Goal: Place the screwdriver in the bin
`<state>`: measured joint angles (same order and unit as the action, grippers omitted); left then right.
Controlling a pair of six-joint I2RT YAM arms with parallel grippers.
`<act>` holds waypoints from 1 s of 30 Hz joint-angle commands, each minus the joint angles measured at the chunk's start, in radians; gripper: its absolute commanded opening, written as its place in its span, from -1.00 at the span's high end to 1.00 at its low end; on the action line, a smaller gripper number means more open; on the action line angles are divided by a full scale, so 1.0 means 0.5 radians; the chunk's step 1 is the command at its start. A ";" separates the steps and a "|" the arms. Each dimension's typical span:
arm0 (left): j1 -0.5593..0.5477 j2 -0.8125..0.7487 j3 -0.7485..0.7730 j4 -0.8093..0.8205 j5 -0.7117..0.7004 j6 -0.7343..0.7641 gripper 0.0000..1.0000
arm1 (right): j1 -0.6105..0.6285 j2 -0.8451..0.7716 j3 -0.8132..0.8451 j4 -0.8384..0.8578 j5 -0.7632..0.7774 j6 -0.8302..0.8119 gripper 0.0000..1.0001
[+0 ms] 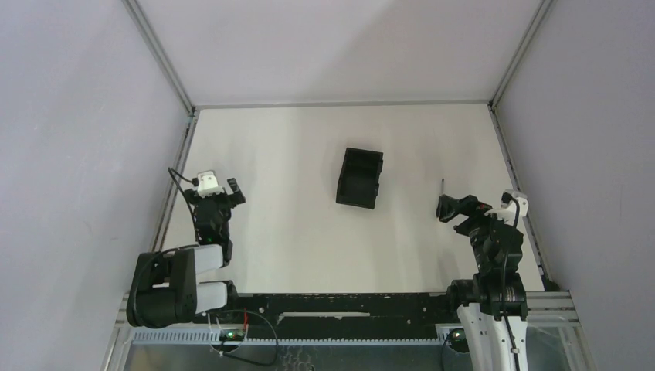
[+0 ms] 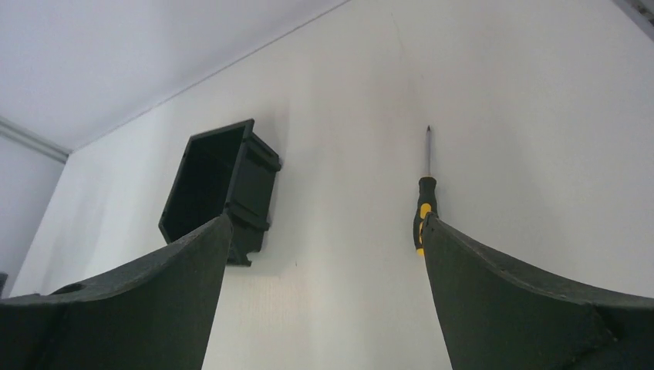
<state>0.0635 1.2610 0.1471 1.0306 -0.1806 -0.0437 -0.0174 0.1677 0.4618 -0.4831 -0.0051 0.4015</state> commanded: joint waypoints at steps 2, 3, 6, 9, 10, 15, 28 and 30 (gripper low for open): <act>-0.010 -0.003 0.087 0.065 -0.004 0.033 -1.00 | -0.004 0.021 0.009 0.089 0.161 0.192 -0.99; -0.010 -0.004 0.088 0.065 -0.004 0.033 -1.00 | -0.005 0.021 0.020 0.112 0.132 0.178 -0.99; -0.010 -0.003 0.087 0.065 -0.006 0.035 -1.00 | -0.004 0.046 0.073 0.263 -0.059 0.072 -0.99; -0.010 -0.003 0.087 0.065 -0.006 0.033 -1.00 | -0.003 0.219 0.209 0.340 -0.018 0.036 -0.99; -0.010 -0.003 0.087 0.065 -0.005 0.034 -1.00 | -0.003 0.308 0.286 0.335 -0.018 0.008 -0.99; -0.009 -0.003 0.087 0.065 -0.007 0.033 -1.00 | -0.005 1.056 0.869 -0.024 -0.006 -0.198 -0.97; -0.010 -0.003 0.087 0.065 -0.005 0.035 -1.00 | -0.003 2.841 1.391 -0.583 0.236 -0.302 -0.62; -0.010 -0.003 0.089 0.065 -0.005 0.033 -1.00 | -0.004 3.004 1.393 -0.531 0.225 -0.330 -0.51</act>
<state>0.0635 1.2610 0.1471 1.0306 -0.1802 -0.0441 -0.0181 1.5970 1.1500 -0.7322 0.0895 0.2775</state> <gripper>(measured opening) 0.996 0.791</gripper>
